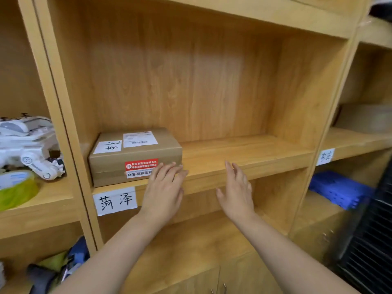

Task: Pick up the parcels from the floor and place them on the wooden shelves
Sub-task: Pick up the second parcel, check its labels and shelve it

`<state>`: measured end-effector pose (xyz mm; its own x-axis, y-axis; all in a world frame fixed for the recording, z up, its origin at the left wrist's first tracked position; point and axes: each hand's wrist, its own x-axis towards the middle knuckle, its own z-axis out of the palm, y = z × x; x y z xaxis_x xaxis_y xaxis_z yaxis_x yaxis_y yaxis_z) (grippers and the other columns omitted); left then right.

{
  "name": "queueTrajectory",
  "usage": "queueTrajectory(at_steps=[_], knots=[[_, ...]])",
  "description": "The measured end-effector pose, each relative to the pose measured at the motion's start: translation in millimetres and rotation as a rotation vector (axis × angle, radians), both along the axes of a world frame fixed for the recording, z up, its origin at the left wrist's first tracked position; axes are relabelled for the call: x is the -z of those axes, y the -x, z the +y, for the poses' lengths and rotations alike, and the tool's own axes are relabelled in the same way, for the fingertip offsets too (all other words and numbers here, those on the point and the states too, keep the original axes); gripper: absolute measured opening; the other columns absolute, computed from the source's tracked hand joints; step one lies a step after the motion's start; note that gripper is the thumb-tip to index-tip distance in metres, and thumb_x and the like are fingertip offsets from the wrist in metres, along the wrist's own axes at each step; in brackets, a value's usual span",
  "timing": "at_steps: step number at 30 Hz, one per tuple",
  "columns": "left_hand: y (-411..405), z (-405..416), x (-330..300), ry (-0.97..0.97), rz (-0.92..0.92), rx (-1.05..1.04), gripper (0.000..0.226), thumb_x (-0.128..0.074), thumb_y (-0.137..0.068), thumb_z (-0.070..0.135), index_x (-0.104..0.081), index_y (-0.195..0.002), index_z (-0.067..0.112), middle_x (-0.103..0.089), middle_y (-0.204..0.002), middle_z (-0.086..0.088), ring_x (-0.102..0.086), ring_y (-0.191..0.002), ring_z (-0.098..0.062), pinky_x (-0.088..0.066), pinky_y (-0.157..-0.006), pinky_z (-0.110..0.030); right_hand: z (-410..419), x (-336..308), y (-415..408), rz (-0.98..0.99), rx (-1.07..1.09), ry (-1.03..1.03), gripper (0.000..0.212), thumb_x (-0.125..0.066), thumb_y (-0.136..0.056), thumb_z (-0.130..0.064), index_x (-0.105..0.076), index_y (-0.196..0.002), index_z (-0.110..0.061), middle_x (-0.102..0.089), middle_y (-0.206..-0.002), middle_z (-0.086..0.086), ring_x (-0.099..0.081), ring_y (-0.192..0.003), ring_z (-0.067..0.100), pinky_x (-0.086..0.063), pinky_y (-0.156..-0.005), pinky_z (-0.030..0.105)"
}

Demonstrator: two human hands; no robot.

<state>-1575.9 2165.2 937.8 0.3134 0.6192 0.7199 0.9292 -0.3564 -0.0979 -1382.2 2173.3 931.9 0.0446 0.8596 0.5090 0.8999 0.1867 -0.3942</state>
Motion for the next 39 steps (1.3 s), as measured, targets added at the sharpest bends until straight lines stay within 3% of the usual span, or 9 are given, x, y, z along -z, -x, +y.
queueTrajectory(at_steps=[9,15,21,29,33,39], knots=[[-155.5,-4.9,3.5,0.130,0.009,0.258,0.055,-0.075,-0.064,0.017,-0.059,-0.117,0.016,-0.062,-0.119,-0.004,-0.054,-0.116,-0.024,-0.022,-0.103,-0.036,-63.0,7.0,-141.2,-0.009,0.228,0.057,0.075,-0.056,-0.085,-0.026,-0.013,-0.147,-0.020,-0.023,-0.150,0.006,-0.025,-0.137,0.025,-0.024,-0.110,0.039],[-266.1,-32.4,5.5,0.251,-0.013,0.433,0.053,-0.066,-0.075,0.020,-0.054,-0.126,0.020,-0.057,-0.128,0.000,-0.051,-0.119,-0.022,-0.032,-0.105,-0.038,-120.5,6.9,-244.9,-0.049,0.388,0.104,0.073,-0.058,-0.080,-0.025,-0.023,-0.144,-0.020,-0.032,-0.145,0.006,-0.035,-0.130,0.026,-0.032,-0.104,0.043],[-373.4,-72.4,13.5,0.324,-0.010,0.592,0.052,-0.059,-0.081,0.025,-0.047,-0.132,0.023,-0.055,-0.128,0.003,-0.045,-0.122,-0.021,-0.017,-0.103,-0.029,-195.3,15.9,-348.6,-0.068,0.535,0.173,0.067,-0.053,-0.085,-0.027,-0.022,-0.145,-0.020,-0.034,-0.143,0.003,-0.035,-0.129,0.025,-0.032,-0.104,0.042],[-499.9,-141.6,30.7,0.560,-0.001,0.840,0.056,-0.051,-0.088,0.029,-0.032,-0.140,0.026,-0.040,-0.143,0.006,-0.036,-0.132,-0.016,-0.026,-0.108,-0.035,-308.8,35.7,-443.7,0.002,0.779,0.247,0.062,-0.053,-0.089,-0.028,-0.027,-0.144,-0.020,-0.033,-0.147,0.005,-0.034,-0.132,0.025,-0.031,-0.109,0.042],[-555.6,-169.6,44.1,0.691,0.048,0.979,0.058,-0.053,-0.088,0.032,-0.029,-0.140,0.030,-0.039,-0.144,0.005,-0.042,-0.127,-0.017,-0.042,-0.098,-0.036,-361.0,45.2,-477.7,0.051,0.910,0.287,0.058,-0.051,-0.089,-0.029,-0.028,-0.142,-0.020,-0.034,-0.145,0.006,-0.035,-0.129,0.025,-0.030,-0.106,0.039],[-635.3,-210.7,59.3,0.811,0.148,1.171,0.059,-0.053,-0.088,0.036,-0.028,-0.142,0.031,-0.040,-0.142,0.007,-0.046,-0.123,-0.014,-0.047,-0.091,-0.033,-424.9,64.5,-521.8,0.148,1.091,0.394,0.056,-0.051,-0.089,-0.030,-0.032,-0.141,-0.023,-0.034,-0.146,0.004,-0.033,-0.132,0.025,-0.029,-0.106,0.041]])
